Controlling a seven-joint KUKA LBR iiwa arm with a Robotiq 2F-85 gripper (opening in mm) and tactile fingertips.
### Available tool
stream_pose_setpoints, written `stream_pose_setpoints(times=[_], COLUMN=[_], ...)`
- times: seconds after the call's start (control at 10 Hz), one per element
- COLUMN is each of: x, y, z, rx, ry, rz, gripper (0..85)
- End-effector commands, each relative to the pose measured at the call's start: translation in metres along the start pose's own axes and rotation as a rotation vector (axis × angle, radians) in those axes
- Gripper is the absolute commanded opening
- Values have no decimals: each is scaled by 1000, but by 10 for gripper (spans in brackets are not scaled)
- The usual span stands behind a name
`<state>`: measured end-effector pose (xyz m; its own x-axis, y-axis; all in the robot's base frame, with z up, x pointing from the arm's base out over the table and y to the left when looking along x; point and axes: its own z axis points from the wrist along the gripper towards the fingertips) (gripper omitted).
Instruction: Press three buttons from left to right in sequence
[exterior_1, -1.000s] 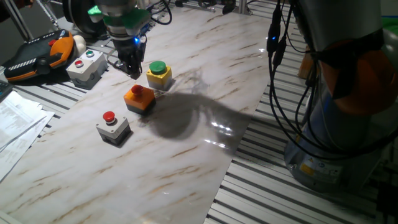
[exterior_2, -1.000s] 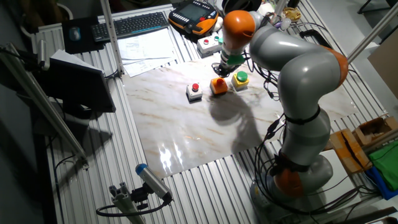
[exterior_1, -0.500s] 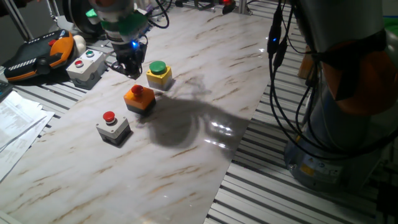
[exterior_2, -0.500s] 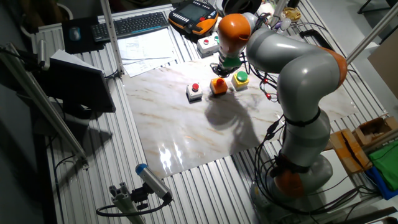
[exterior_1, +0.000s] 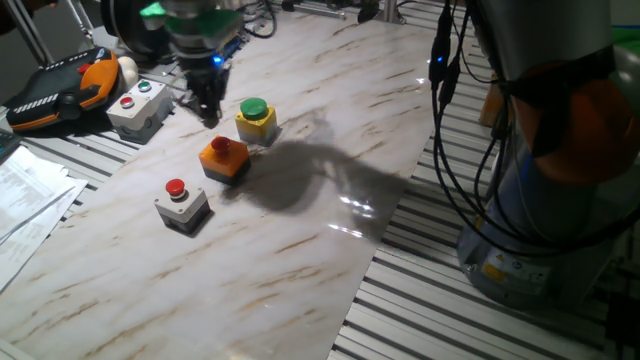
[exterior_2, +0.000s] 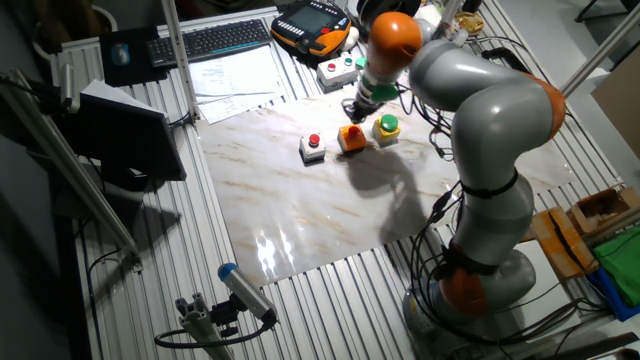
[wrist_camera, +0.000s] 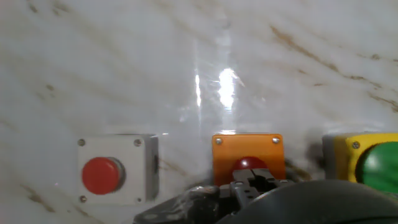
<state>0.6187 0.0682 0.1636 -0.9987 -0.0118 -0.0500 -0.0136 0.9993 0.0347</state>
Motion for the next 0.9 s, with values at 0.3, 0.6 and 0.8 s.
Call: stream_pose_setpoints(times=[0.3, 0.6, 0.8], x=[2, 8, 9], y=[59, 86, 96], z=[5, 16, 24], rx=[17, -3, 3], ry=[-9, -9, -14], rz=[49, 73, 82], gripper=[7, 7, 7])
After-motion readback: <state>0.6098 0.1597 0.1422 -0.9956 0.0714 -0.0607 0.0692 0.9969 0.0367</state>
